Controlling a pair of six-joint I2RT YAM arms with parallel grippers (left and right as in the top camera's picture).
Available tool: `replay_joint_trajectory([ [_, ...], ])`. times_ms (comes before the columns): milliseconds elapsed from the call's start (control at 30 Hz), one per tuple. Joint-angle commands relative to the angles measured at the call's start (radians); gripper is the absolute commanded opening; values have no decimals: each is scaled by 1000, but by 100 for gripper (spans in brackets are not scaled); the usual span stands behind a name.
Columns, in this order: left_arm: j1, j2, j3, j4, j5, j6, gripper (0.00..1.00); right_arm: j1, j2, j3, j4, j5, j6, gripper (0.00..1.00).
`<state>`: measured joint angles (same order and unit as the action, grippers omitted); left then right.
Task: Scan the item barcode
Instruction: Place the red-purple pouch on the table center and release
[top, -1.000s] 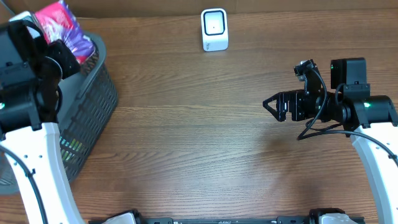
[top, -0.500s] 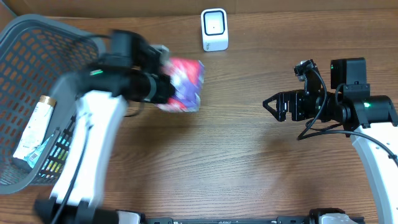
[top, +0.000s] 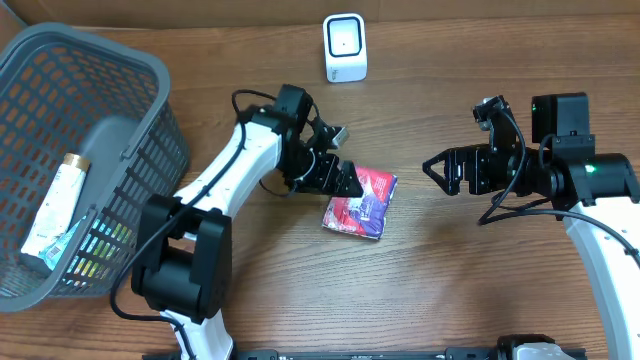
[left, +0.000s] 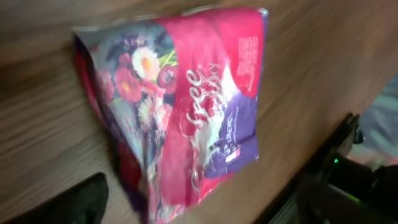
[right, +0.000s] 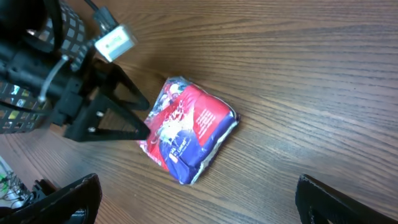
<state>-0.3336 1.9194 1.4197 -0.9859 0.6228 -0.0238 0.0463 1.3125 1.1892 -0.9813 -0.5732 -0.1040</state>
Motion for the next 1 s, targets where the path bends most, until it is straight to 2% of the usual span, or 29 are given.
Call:
replay_joint_trajectory([
  [0,75,-5,222,-97,-94,-5,90,-3,-1,23,3,-12,3,100],
  [33,95,-5,285,-137,-121,8,90,-3,-1,23,3,-12,3,100],
  [133,150,-5,449,-244,-236,49,76,-3,-1,23,3,-12,3,100],
  [167,165,-5,494,-277,-286,57,75,-3,-1,23,3,-12,3,100],
  [267,201,-5,592,-350,-430,93,73,-3,-1,23,3,-12,3,100],
  [467,214,-4,616,-378,-661,107,74,-3,-1,23,3,-12,3,100],
  [767,230,-4,621,-374,-848,106,75,-3,-1,23,3,-12,3,100],
  [967,306,-5,640,-330,-808,105,76,-3,-1,23,3,-12,3,100],
])
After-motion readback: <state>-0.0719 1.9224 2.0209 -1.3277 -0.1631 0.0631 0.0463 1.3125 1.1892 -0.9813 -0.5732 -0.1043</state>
